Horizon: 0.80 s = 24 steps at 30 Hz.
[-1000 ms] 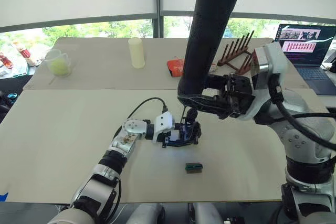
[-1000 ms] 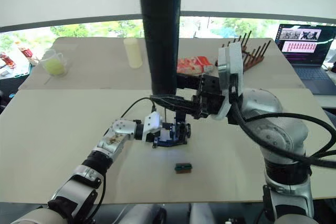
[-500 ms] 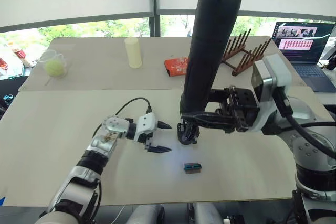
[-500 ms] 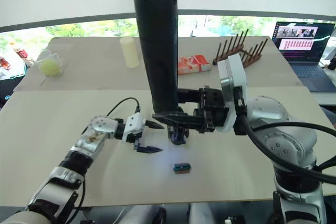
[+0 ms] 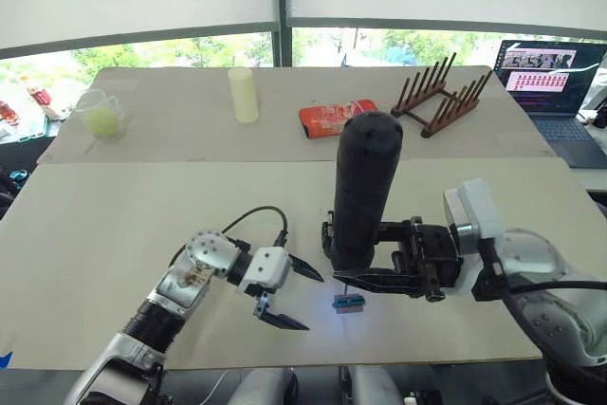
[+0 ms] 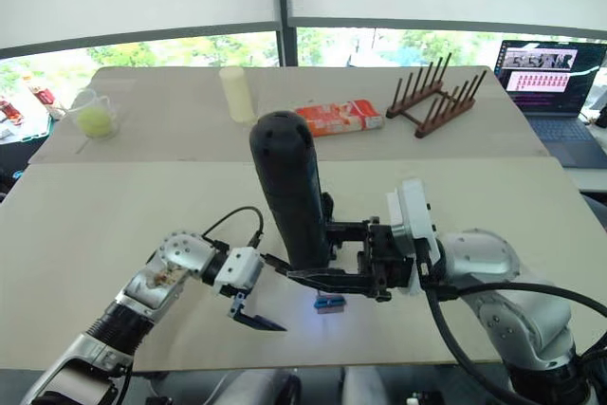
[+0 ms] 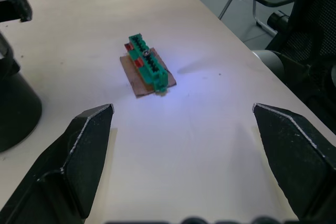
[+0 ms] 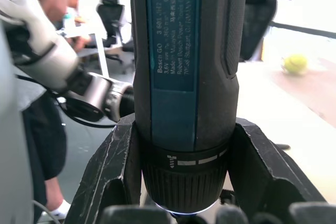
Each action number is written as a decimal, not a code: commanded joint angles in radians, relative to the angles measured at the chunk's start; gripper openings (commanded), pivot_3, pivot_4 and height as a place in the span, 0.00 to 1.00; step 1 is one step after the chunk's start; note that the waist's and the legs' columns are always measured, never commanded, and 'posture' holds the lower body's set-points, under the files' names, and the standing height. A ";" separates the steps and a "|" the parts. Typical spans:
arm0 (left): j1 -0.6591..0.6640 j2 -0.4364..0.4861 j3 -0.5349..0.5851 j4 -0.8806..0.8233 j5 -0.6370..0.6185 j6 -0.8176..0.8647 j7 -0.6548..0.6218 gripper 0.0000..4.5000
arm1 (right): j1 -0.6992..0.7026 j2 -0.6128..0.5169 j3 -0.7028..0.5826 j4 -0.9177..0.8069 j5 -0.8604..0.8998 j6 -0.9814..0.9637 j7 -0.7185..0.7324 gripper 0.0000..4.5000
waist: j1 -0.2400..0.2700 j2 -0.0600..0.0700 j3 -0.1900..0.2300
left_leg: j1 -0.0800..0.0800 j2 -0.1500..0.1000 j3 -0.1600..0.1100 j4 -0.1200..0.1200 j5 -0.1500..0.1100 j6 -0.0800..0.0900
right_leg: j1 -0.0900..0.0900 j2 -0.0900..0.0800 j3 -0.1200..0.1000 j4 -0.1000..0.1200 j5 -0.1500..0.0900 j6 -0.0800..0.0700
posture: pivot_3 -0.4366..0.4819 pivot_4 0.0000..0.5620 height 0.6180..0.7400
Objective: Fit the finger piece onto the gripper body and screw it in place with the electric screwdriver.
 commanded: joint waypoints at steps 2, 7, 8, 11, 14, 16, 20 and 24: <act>-0.024 -0.021 -0.005 0.040 0.021 -0.056 0.022 1.00 | 0.037 0.030 0.008 -0.027 -0.060 -0.095 -0.002 0.42 | 0.002 0.000 0.000 | 0.000 0.000 0.000 0.000 0.000 0.000 | 0.000 0.001 0.000 0.000 0.000 0.000 | 0.48 0.27 1.00; -0.042 -0.030 -0.009 0.062 0.016 -0.063 0.010 1.00 | 0.052 0.054 0.028 0.000 -0.111 -0.127 -0.011 0.42 | 0.002 0.000 0.000 | 0.000 0.000 0.000 0.000 0.000 0.000 | 0.000 0.001 0.000 0.000 0.000 0.000 | 0.48 0.27 1.00; -0.043 -0.030 -0.009 0.064 0.015 -0.063 0.008 1.00 | 0.053 0.057 0.032 0.002 -0.117 -0.130 -0.011 0.42 | 0.002 0.000 0.000 | 0.000 0.000 0.000 0.000 0.000 0.000 | 0.000 0.001 0.000 0.000 0.000 0.000 | 0.48 0.27 1.00; -0.047 -0.032 -0.010 0.070 0.014 -0.065 0.004 1.00 | 0.069 0.064 0.043 0.007 -0.140 -0.147 -0.004 0.42 | 0.002 0.000 0.000 | 0.000 0.000 0.000 0.000 0.000 0.000 | 0.000 0.001 0.000 0.000 0.000 0.000 | 0.48 0.27 1.00; -0.049 -0.033 -0.010 0.072 0.013 -0.066 0.001 1.00 | 0.083 0.065 0.043 0.011 -0.153 -0.154 -0.003 0.42 | 0.003 0.000 0.000 | 0.000 0.000 0.000 0.000 0.000 0.000 | 0.000 0.001 0.000 0.000 0.000 0.000 | 0.48 0.27 1.00; -0.050 -0.034 -0.011 0.073 0.012 -0.068 -0.002 1.00 | 0.094 0.064 0.040 0.013 -0.158 -0.155 -0.001 0.42 | 0.003 0.000 0.000 | 0.000 0.000 0.000 0.000 0.000 0.000 | 0.000 0.001 0.000 0.000 0.000 0.000 | 0.48 0.27 1.00; -0.053 -0.035 -0.010 0.077 0.011 -0.070 -0.006 1.00 | 0.105 0.065 0.040 0.014 -0.165 -0.160 0.002 0.42 | 0.003 0.000 0.000 | 0.000 0.000 0.000 0.000 0.000 0.000 | 0.000 0.001 0.000 0.000 0.000 0.000 | 0.48 0.27 1.00; -0.058 -0.040 -0.009 0.081 0.012 -0.072 -0.006 1.00 | 0.110 0.063 0.042 0.019 -0.171 -0.166 0.006 0.42 | 0.003 0.000 0.000 | 0.000 0.000 0.000 0.000 0.000 0.000 | 0.000 0.001 0.000 0.000 0.000 0.000 | 0.48 0.27 1.00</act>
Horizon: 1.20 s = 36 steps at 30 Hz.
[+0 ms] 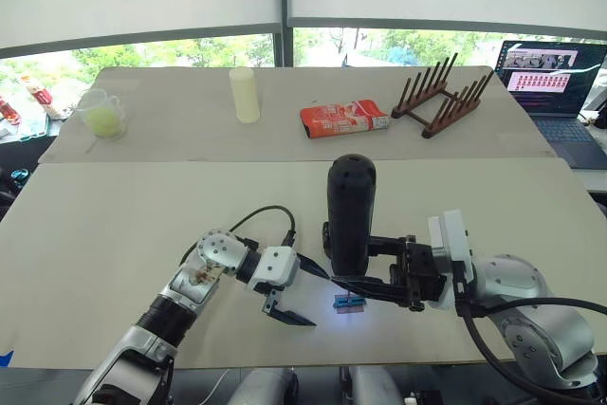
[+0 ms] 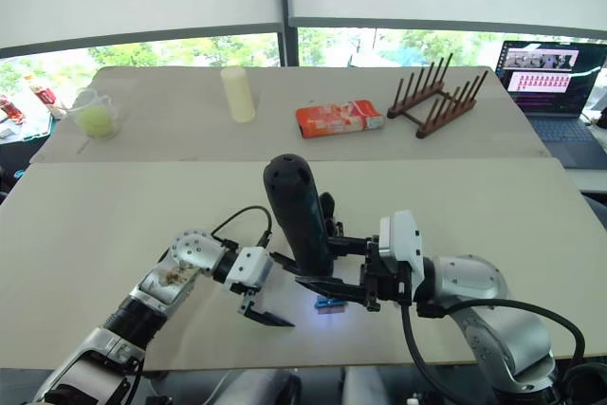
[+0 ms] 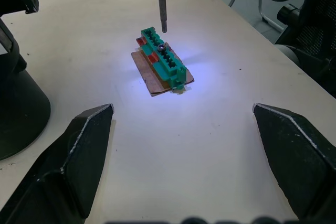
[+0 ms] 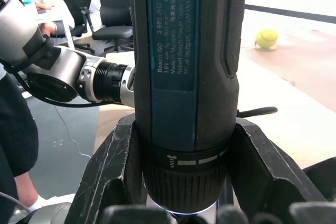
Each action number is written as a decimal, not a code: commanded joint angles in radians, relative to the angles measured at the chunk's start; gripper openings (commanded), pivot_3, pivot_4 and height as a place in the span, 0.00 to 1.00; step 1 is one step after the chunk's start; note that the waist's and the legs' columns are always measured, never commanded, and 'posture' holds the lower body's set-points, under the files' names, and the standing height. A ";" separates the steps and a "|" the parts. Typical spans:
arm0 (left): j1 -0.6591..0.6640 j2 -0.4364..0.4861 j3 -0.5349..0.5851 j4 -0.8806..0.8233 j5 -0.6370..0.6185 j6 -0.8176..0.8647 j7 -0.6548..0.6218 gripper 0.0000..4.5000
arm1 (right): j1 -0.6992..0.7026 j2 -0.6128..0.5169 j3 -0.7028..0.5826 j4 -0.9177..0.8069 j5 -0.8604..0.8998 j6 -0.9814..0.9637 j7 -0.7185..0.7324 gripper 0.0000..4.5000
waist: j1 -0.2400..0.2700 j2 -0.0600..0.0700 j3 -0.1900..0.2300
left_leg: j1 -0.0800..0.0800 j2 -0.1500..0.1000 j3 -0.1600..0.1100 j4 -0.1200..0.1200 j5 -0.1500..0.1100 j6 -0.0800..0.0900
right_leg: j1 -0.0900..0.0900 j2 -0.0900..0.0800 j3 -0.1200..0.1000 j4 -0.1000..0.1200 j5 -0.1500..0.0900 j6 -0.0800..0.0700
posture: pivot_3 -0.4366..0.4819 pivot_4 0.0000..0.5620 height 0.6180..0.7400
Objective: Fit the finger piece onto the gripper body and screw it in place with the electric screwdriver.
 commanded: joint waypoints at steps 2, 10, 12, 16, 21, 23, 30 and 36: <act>-0.016 -0.008 0.000 -0.007 -0.009 -0.024 -0.001 1.00 | 0.004 0.007 -0.010 -0.015 0.010 -0.046 0.006 0.42 | 0.000 0.000 0.000 | 0.000 0.000 0.000 0.000 0.000 0.000 | 0.000 0.000 0.000 0.000 0.000 0.000 | 0.48 0.27 1.00; -0.018 -0.011 0.003 -0.008 -0.007 -0.021 0.006 1.00 | 0.015 0.007 -0.008 -0.004 0.002 -0.058 0.013 0.42 | 0.000 0.000 0.000 | 0.000 0.000 0.000 0.000 0.000 0.000 | 0.000 0.000 0.000 0.000 0.000 0.000 | 0.48 0.27 1.00; -0.020 -0.012 0.004 -0.009 -0.008 -0.018 0.008 1.00 | 0.016 0.009 -0.006 0.001 -0.002 -0.063 0.017 0.42 | 0.000 0.000 0.000 | 0.000 0.000 0.000 0.000 0.000 0.000 | 0.000 0.000 0.000 0.000 0.000 0.000 | 0.48 0.27 1.00; -0.023 -0.013 0.004 -0.008 -0.008 -0.016 0.010 1.00 | 0.015 0.012 -0.003 0.007 -0.007 -0.073 0.020 0.42 | 0.000 0.000 0.000 | 0.000 0.000 0.000 0.000 0.000 0.000 | 0.000 0.000 0.000 0.000 0.000 0.000 | 0.48 0.27 1.00; -0.028 -0.013 0.006 -0.006 -0.010 -0.010 0.013 1.00 | 0.015 0.012 0.003 0.007 -0.004 -0.077 0.020 0.42 | 0.000 0.000 0.000 | 0.000 0.000 0.000 0.000 0.000 0.000 | 0.000 0.000 0.000 0.000 0.000 0.000 | 0.48 0.27 1.00; -0.029 -0.013 0.007 -0.006 -0.011 -0.008 0.014 1.00 | 0.015 0.013 0.008 0.008 -0.007 -0.077 0.018 0.42 | 0.000 0.000 0.000 | 0.000 0.000 0.000 0.000 0.000 0.000 | 0.000 0.000 0.000 0.000 0.000 0.000 | 0.48 0.27 1.00; -0.032 -0.013 0.009 -0.007 -0.013 -0.004 0.019 1.00 | 0.021 0.014 0.015 0.028 -0.025 -0.094 0.029 0.42 | 0.000 0.000 0.000 | 0.000 0.000 0.000 0.000 0.000 0.000 | 0.000 0.000 0.000 0.000 0.000 0.000 | 0.48 0.27 1.00; -0.031 -0.013 0.009 -0.010 -0.015 -0.002 0.023 1.00 | 0.019 0.010 0.016 0.036 -0.025 -0.102 0.032 0.42 | 0.000 0.000 0.000 | 0.000 0.000 0.000 0.000 0.000 0.000 | 0.000 0.000 0.000 0.000 0.000 0.000 | 0.48 0.27 1.00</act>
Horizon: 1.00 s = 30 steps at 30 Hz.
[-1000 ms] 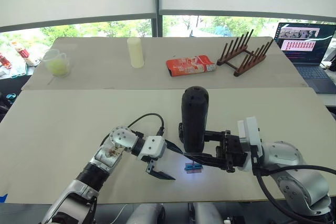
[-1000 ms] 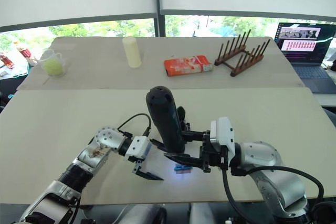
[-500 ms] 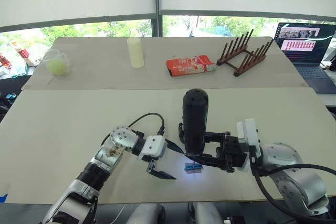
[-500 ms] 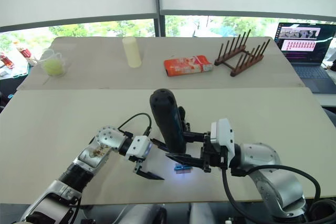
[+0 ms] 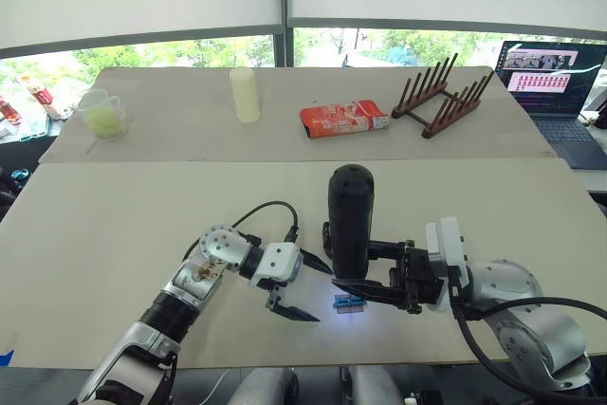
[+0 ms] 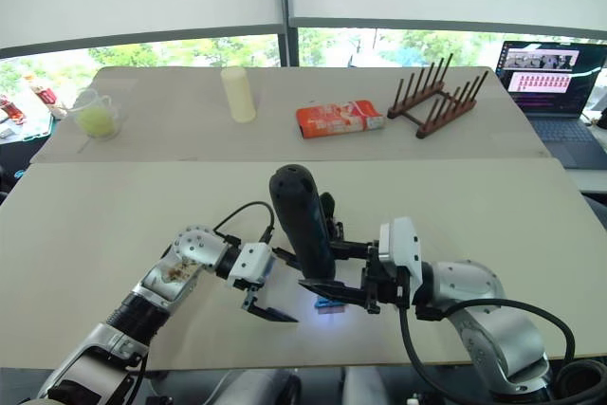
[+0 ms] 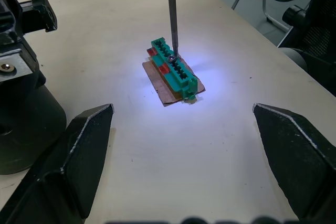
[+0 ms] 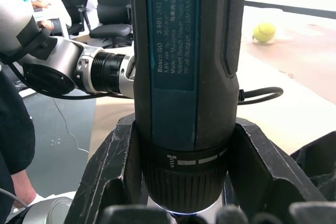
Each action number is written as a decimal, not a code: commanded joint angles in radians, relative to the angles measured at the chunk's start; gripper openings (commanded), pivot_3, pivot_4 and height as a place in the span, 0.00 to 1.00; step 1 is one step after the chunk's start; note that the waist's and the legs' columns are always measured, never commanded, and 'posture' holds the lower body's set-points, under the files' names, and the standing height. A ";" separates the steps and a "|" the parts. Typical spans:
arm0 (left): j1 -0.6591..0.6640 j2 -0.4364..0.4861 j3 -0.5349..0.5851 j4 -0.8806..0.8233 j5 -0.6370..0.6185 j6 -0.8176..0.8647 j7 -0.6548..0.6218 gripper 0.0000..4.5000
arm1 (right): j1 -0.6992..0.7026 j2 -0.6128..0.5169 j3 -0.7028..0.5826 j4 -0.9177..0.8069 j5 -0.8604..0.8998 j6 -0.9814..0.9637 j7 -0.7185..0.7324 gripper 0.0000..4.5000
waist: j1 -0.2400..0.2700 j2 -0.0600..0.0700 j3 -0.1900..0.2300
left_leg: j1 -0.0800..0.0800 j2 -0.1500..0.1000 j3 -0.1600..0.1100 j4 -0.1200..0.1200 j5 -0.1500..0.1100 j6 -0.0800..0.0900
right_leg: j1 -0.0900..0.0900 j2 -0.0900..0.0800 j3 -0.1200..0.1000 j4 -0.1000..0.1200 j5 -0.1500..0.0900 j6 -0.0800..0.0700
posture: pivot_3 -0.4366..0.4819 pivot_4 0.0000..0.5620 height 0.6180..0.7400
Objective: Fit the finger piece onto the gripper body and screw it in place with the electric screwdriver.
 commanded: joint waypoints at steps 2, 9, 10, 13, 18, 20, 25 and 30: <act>-0.011 -0.003 0.008 -0.011 -0.014 -0.004 0.004 1.00 | -0.013 0.001 -0.010 -0.020 0.013 -0.034 0.011 0.42 | 0.000 0.000 0.000 | 0.000 0.000 0.000 0.000 0.000 0.000 | 0.000 0.000 0.000 0.000 0.000 0.000 | 0.48 0.27 1.00; -0.019 -0.005 0.011 -0.001 -0.015 -0.004 0.005 1.00 | -0.010 -0.010 -0.011 -0.025 0.027 -0.016 0.013 0.42 | 0.000 0.000 0.000 | 0.000 0.000 0.000 0.000 0.000 0.000 | 0.000 0.000 0.000 0.000 0.000 0.000 | 0.48 0.27 1.00; -0.020 -0.006 0.011 0.000 -0.014 -0.005 0.006 1.00 | -0.006 -0.012 -0.010 -0.029 0.029 -0.015 0.015 0.42 | 0.001 0.000 0.000 | 0.000 0.000 0.000 0.000 0.000 0.000 | 0.000 0.000 0.000 0.000 0.000 0.000 | 0.48 0.27 1.00; -0.023 -0.008 0.011 0.004 -0.014 -0.007 0.007 1.00 | -0.002 -0.016 -0.010 -0.032 0.030 -0.015 0.015 0.42 | 0.000 0.000 0.000 | 0.000 0.000 0.000 0.000 0.000 0.000 | 0.000 0.000 0.000 0.000 0.000 0.000 | 0.48 0.27 1.00; -0.025 -0.011 0.010 0.011 -0.014 -0.011 0.007 1.00 | -0.017 -0.024 -0.021 -0.026 0.026 -0.016 0.015 0.42 | 0.001 0.000 0.000 | 0.000 0.000 0.000 0.000 0.000 0.000 | 0.000 0.000 0.000 0.000 0.000 0.000 | 0.48 0.27 1.00; -0.025 -0.012 0.010 0.012 -0.013 -0.012 0.007 1.00 | -0.020 -0.031 -0.023 -0.024 0.023 -0.017 0.018 0.42 | 0.001 0.000 0.000 | 0.000 0.000 0.000 0.000 0.000 0.000 | 0.000 0.000 0.000 0.000 0.000 0.000 | 0.48 0.27 1.00; -0.025 -0.017 0.009 0.016 -0.012 -0.016 0.010 1.00 | -0.018 -0.045 -0.024 -0.024 0.015 -0.027 0.027 0.42 | 0.001 0.000 0.000 | 0.000 0.000 0.000 0.000 0.000 0.000 | 0.000 0.000 0.000 0.000 0.000 0.000 | 0.48 0.27 1.00; -0.024 -0.022 0.008 0.017 -0.011 -0.017 0.011 1.00 | -0.034 -0.049 -0.034 -0.034 0.040 -0.008 0.016 0.42 | 0.001 0.000 0.000 | 0.000 0.000 0.000 0.000 0.000 0.000 | 0.000 0.000 0.000 0.000 0.000 0.000 | 0.48 0.27 1.00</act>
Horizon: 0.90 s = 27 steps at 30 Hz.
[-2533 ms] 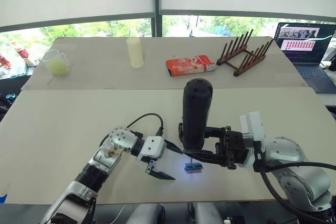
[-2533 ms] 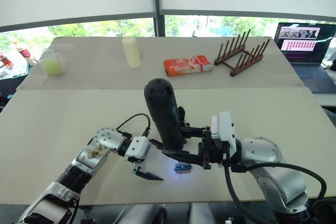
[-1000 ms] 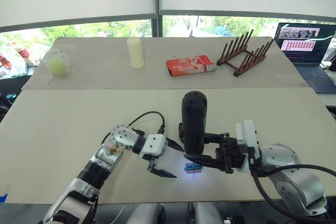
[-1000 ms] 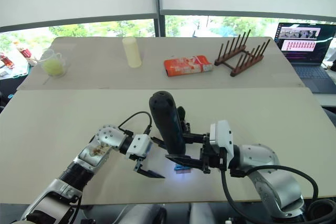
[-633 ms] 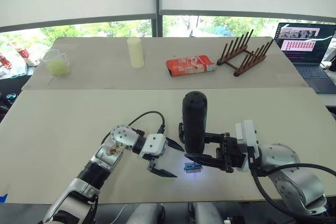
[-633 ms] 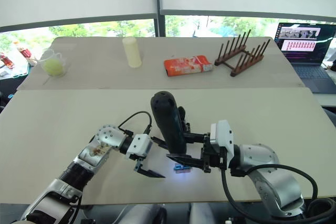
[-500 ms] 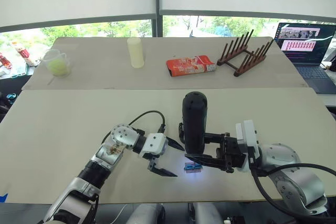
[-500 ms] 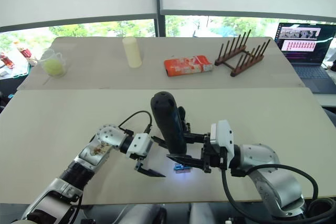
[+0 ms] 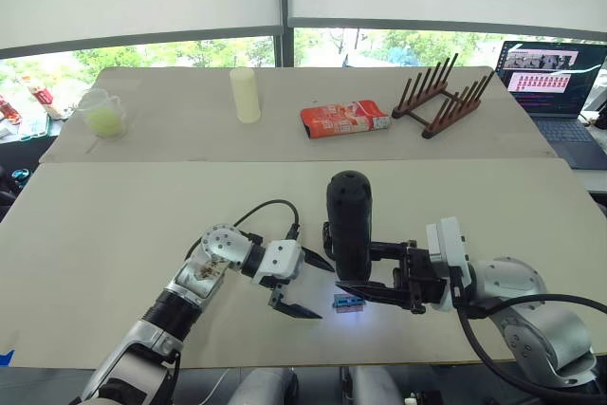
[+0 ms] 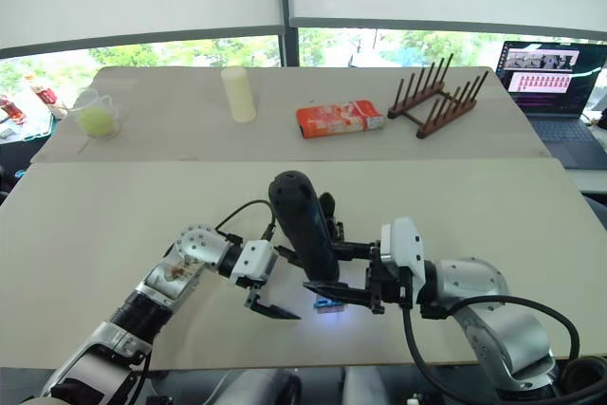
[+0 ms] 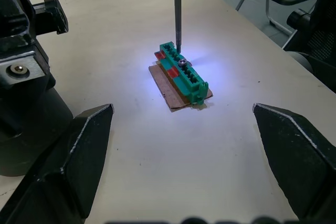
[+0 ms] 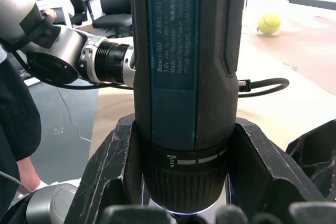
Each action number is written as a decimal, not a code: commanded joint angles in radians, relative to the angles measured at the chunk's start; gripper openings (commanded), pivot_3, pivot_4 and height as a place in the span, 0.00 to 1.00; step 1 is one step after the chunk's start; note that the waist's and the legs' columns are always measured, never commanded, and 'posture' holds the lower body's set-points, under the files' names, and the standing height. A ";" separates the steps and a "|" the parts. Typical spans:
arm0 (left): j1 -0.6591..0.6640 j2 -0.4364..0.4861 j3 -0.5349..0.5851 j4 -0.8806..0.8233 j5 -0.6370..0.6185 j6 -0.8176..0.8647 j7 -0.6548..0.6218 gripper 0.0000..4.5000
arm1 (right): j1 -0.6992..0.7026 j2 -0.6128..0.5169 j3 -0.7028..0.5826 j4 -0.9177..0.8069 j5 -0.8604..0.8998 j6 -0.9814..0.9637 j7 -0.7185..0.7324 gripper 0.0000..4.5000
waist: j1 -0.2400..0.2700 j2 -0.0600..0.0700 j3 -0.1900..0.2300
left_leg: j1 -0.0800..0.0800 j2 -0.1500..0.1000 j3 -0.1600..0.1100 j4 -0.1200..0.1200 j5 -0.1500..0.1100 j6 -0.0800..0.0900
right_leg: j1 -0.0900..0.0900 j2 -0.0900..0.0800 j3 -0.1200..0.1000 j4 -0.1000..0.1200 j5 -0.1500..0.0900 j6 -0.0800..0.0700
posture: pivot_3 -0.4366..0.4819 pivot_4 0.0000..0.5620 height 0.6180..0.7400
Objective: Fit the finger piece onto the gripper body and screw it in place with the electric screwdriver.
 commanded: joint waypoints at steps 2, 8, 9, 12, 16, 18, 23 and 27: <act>-0.012 -0.005 0.007 -0.004 -0.009 -0.018 0.002 1.00 | -0.041 0.004 -0.038 -0.061 0.075 0.016 -0.024 0.42 | 0.000 0.000 0.000 | 0.000 0.000 0.000 0.000 0.000 0.000 | 0.000 0.000 0.000 0.000 0.000 0.000 | 0.48 0.27 1.00; -0.006 -0.004 0.005 -0.009 -0.008 -0.017 0.002 1.00 | -0.062 0.012 -0.024 -0.090 0.103 0.043 -0.063 0.42 | 0.000 0.000 0.000 | 0.000 0.000 0.000 0.000 0.000 0.000 | 0.000 0.000 0.000 0.000 0.000 0.000 | 0.48 0.27 1.00; -0.004 -0.003 0.004 -0.011 -0.008 -0.016 0.002 1.00 | -0.061 0.013 -0.022 -0.089 0.100 0.041 -0.064 0.42 | 0.000 0.000 0.000 | 0.000 0.000 0.000 0.000 0.000 0.000 | 0.000 0.000 0.000 0.000 0.000 0.000 | 0.48 0.27 1.00; -0.001 -0.001 0.003 -0.015 -0.009 -0.014 0.000 1.00 | -0.051 0.013 -0.011 -0.075 0.079 0.027 -0.061 0.42 | 0.001 0.000 0.000 | 0.000 0.000 0.000 0.000 0.000 0.000 | 0.000 0.000 0.000 0.000 0.000 0.000 | 0.48 0.27 1.00; 0.002 0.002 0.003 -0.020 -0.011 -0.010 -0.002 1.00 | -0.045 0.014 -0.010 -0.075 0.078 0.028 -0.064 0.42 | 0.001 0.000 0.000 | 0.000 0.000 0.000 0.000 0.000 0.000 | 0.000 0.000 0.000 0.000 0.000 0.000 | 0.48 0.27 1.00; 0.002 0.002 0.002 -0.021 -0.011 -0.009 -0.002 1.00 | -0.042 0.016 -0.006 -0.073 0.075 0.029 -0.066 0.42 | 0.000 0.000 0.000 | 0.000 0.000 0.000 0.000 0.000 0.000 | 0.000 0.000 0.000 0.000 0.000 0.000 | 0.48 0.27 1.00; 0.004 0.004 0.004 -0.026 -0.012 -0.006 0.000 1.00 | -0.034 0.021 -0.001 -0.068 0.064 0.024 -0.063 0.42 | 0.001 0.000 0.000 | 0.000 0.000 0.000 0.000 0.000 0.000 | 0.000 0.000 0.000 0.000 0.000 0.000 | 0.48 0.27 1.00; 0.004 0.005 0.004 -0.027 -0.012 -0.005 0.000 1.00 | -0.032 0.021 0.000 -0.065 0.061 0.024 -0.062 0.42 | 0.001 0.000 0.000 | 0.000 0.000 0.000 0.000 0.000 0.000 | 0.000 0.000 0.000 0.000 0.000 0.000 | 0.48 0.27 1.00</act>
